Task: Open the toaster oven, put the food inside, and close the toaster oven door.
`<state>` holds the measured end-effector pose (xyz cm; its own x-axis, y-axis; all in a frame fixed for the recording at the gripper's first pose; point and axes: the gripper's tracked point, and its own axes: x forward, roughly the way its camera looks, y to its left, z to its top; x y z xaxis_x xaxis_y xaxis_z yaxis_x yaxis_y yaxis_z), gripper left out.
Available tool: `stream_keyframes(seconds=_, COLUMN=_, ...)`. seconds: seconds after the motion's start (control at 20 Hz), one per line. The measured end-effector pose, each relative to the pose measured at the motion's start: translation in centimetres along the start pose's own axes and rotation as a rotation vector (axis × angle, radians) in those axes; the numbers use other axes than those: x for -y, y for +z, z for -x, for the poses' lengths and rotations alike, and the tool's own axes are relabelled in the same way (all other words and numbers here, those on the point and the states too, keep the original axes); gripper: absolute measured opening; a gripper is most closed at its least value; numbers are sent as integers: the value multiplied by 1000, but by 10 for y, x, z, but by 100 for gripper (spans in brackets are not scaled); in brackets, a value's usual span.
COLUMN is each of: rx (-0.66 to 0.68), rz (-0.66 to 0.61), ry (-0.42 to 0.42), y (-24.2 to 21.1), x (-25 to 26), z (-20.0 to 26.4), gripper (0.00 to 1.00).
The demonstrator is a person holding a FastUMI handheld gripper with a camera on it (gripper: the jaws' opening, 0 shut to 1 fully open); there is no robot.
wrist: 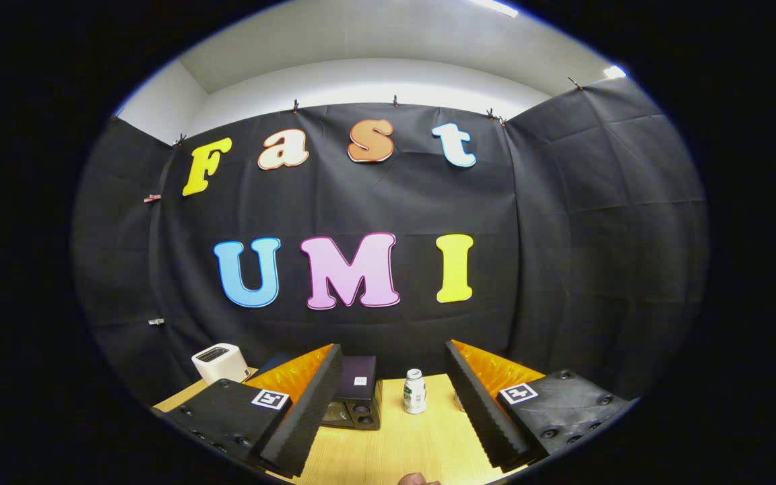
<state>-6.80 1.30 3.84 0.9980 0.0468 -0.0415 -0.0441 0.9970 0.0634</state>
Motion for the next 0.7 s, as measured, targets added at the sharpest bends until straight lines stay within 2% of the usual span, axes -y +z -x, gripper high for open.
stream_keyframes(seconds=0.7, rx=5, rz=6, ry=49, y=4, x=7, z=17, gripper=97)
